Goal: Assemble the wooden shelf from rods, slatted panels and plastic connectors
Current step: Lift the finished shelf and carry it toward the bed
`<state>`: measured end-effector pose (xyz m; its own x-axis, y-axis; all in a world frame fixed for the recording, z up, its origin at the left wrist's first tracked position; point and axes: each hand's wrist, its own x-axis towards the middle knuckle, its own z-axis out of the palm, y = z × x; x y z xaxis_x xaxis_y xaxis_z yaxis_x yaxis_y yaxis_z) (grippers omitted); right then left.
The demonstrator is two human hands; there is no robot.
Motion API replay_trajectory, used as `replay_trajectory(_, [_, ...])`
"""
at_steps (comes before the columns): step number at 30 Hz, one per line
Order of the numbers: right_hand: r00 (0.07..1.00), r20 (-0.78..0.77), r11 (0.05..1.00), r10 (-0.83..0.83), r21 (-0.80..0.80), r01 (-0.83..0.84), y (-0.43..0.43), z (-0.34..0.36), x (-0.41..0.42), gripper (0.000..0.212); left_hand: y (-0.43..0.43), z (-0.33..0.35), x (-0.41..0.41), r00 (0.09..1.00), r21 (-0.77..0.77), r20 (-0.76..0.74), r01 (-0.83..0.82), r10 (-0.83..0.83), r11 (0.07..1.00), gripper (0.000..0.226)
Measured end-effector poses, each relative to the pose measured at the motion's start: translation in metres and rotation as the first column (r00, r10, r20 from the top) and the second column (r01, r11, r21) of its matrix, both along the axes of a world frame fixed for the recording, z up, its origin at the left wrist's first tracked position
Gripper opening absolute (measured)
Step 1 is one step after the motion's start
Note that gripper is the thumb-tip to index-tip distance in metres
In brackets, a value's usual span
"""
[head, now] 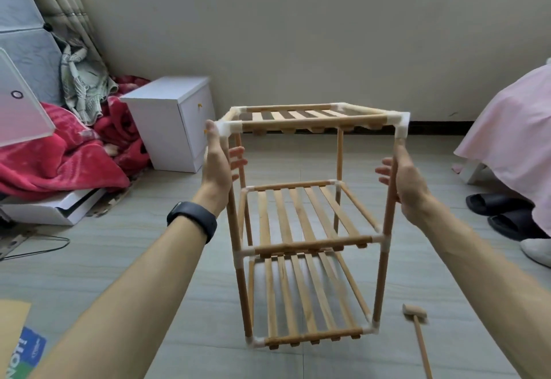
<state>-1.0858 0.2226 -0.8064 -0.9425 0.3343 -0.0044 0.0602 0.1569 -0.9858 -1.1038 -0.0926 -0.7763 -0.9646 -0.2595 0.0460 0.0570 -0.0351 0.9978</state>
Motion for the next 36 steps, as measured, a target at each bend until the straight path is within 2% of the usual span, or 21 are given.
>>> replay_trajectory(2, [0.998, -0.054, 0.991, -0.039, -0.129, 0.031, 0.002, 0.025, 0.002, 0.086, 0.0, 0.022, 0.005, 0.999, 0.062, 0.041, -0.008, 0.006, 0.998, 0.091])
replay_trajectory(3, [0.997, -0.063, 0.985, -0.038, -0.171, 0.026, 0.004, 0.036, 0.004, 0.084, 0.0, 0.03, 0.009, 0.998, 0.072, 0.064, -0.019, 0.014, 0.997, 0.088])
replay_trajectory(5, [0.998, -0.048, 0.98, -0.038, -0.195, 0.028, 0.005, 0.048, 0.006, 0.072, 0.001, 0.037, 0.015, 0.995, 0.045, 0.098, -0.034, 0.029, 0.998, 0.064])
replay_trajectory(8, [0.989, -0.065, 0.974, -0.13, -0.197, 0.115, 0.005, 0.046, 0.002, 0.035, -0.005, 0.037, 0.01, 0.993, 0.058, 0.115, -0.035, 0.029, 0.998, 0.027])
replay_trajectory(10, [0.986, -0.095, 0.968, -0.137, -0.225, 0.113, 0.002, 0.042, 0.0, 0.022, -0.013, 0.033, 0.004, 0.995, 0.104, 0.095, 0.0, -0.009, 0.995, 0.018])
replay_trajectory(13, [0.989, -0.104, 0.97, -0.104, -0.23, 0.077, 0.0, 0.031, -0.006, 0.023, -0.02, 0.022, -0.009, 0.993, 0.078, 0.108, 0.042, -0.05, 0.996, 0.018])
replay_trajectory(17, [1.0, 0.019, 0.995, 0.001, -0.096, 0.001, 0.0, 0.022, -0.037, 0.018, -0.024, 0.013, -0.051, 0.968, -0.143, 0.249, 0.03, 0.007, 0.989, 0.015])
replay_trajectory(20, [0.988, 0.126, 0.995, 0.088, -0.066, -0.08, 0.003, 0.032, -0.082, 0.03, -0.029, 0.018, -0.1, 0.947, -0.217, 0.318, 0.022, 0.049, 0.976, 0.03])
replay_trajectory(21, [0.983, 0.163, 0.996, 0.088, -0.017, -0.086, 0.003, 0.037, -0.102, 0.032, -0.031, 0.022, -0.121, 0.943, -0.291, 0.327, 0.043, 0.058, 0.956, 0.037])
replay_trajectory(23, [0.977, 0.212, 0.982, 0.034, 0.174, -0.072, 0.004, 0.043, -0.144, 0.032, -0.037, 0.031, -0.163, 0.938, -0.537, 0.334, 0.106, 0.096, 0.837, 0.049])
replay_trajectory(25, [0.974, 0.222, 0.923, -0.036, 0.381, -0.053, 0.0, 0.046, -0.176, 0.028, -0.041, 0.039, -0.198, 0.931, -0.689, 0.342, 0.159, 0.124, 0.707, 0.055])
replay_trajectory(28, [0.964, 0.254, 0.869, -0.082, 0.491, -0.056, -0.008, 0.053, -0.197, 0.025, -0.04, 0.044, -0.219, 0.893, -0.746, 0.418, 0.236, 0.163, 0.622, 0.06])
replay_trajectory(31, [0.955, 0.284, 0.853, -0.088, 0.516, -0.075, -0.009, 0.069, -0.194, 0.028, -0.033, 0.052, -0.212, 0.895, -0.786, 0.386, 0.193, 0.223, 0.587, 0.06])
replay_trajectory(34, [0.945, 0.308, 0.834, -0.111, 0.545, -0.08, -0.003, 0.11, -0.184, 0.031, -0.021, 0.094, -0.203, 0.901, -0.802, 0.351, 0.151, 0.253, 0.577, 0.057])
replay_trajectory(36, [0.941, 0.312, 0.823, -0.13, 0.563, -0.073, 0.006, 0.159, -0.179, 0.031, -0.011, 0.147, -0.204, 0.904, -0.793, 0.362, 0.17, 0.228, 0.585, 0.056])
